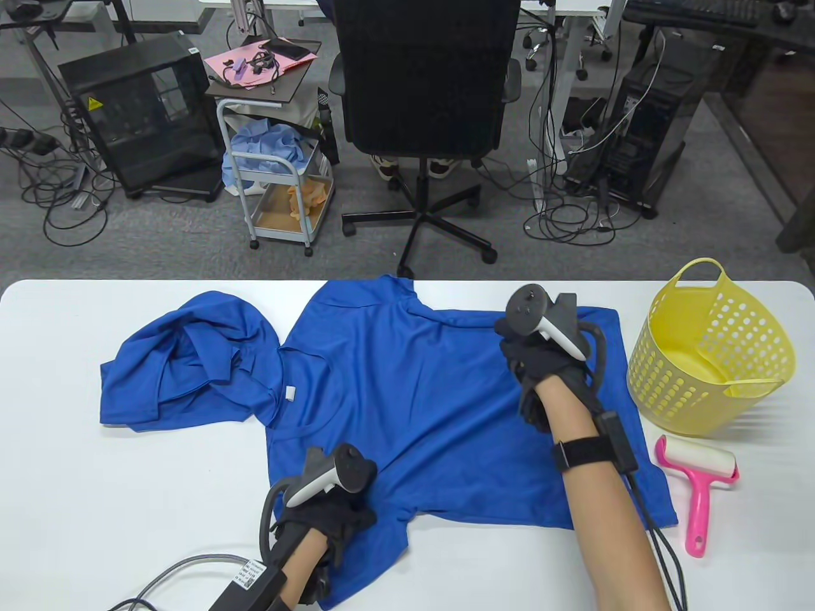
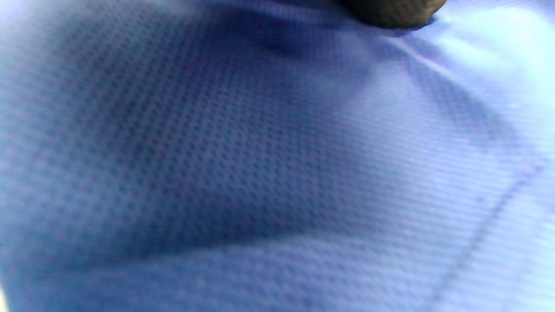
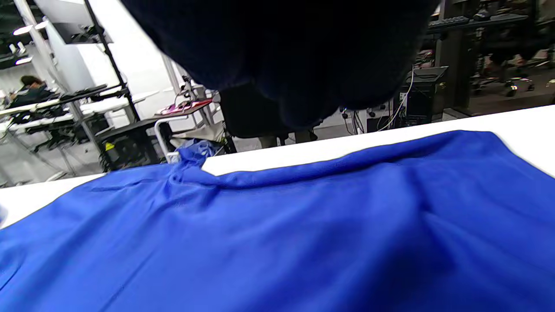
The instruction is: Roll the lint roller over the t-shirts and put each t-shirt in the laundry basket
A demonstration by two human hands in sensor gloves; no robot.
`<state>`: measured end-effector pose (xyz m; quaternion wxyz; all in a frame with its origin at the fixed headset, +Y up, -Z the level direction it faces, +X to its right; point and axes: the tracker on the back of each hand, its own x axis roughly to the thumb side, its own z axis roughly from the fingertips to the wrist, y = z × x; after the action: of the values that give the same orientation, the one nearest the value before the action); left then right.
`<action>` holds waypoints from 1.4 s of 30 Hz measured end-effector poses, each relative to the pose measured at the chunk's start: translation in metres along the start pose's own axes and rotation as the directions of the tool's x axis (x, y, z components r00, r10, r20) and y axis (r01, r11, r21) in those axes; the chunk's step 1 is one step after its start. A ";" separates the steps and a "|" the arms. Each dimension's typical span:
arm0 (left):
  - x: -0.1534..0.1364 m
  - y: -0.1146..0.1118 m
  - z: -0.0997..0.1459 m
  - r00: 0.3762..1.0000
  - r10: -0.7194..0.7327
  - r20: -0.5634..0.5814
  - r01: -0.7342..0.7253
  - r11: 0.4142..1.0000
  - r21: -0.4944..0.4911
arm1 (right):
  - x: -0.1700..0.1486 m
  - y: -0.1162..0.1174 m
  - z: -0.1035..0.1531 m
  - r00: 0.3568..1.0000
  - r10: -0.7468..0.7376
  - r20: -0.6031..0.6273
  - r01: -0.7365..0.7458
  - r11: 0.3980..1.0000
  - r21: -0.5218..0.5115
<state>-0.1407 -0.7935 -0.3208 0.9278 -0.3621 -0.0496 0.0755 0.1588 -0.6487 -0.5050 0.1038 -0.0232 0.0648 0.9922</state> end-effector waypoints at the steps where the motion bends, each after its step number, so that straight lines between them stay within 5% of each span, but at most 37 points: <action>1: 0.000 0.000 0.000 1.000 0.000 -0.001 0.000 1.000 0.002 | 0.004 0.009 -0.016 1.000 0.008 -0.025 -0.008 1.000 -0.005; 7: 0.004 0.001 -0.001 0.999 -0.018 -0.051 0.016 0.999 -0.039 | 0.014 0.061 -0.079 0.987 0.081 -0.141 -0.084 0.996 -0.018; 19: 0.005 0.000 -0.001 0.998 0.000 -0.064 -0.003 0.999 -0.047 | 0.027 0.104 -0.120 0.965 0.186 -0.183 -0.170 0.980 0.100; 22: 0.005 0.000 -0.001 0.998 0.000 -0.064 -0.003 0.999 -0.048 | 0.025 0.104 -0.120 0.969 0.118 -0.218 -0.126 0.992 -0.025; 26: 0.005 -0.001 -0.001 0.998 0.003 -0.059 -0.006 0.999 -0.050 | 0.025 0.090 -0.121 0.965 0.097 -0.243 -0.101 0.995 -0.004; 31: 0.006 -0.002 -0.001 0.998 0.001 -0.059 -0.004 0.998 -0.056 | 0.020 0.059 -0.115 0.961 -0.101 -0.257 0.044 0.975 -0.220; 35: 0.005 -0.002 -0.001 0.998 0.009 -0.056 -0.012 0.998 -0.059 | 0.007 0.058 -0.111 0.930 -0.332 -0.157 0.315 0.941 -0.121; 42: 0.005 -0.001 -0.001 0.998 0.003 -0.057 -0.007 0.998 -0.064 | -0.021 0.037 -0.051 0.976 -0.199 -0.087 0.180 0.966 -0.186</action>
<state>-0.1353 -0.7944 -0.3206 0.9165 -0.3939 -0.0245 0.0658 0.1736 -0.6957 -0.5501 0.1922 -0.0905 -0.0208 0.9770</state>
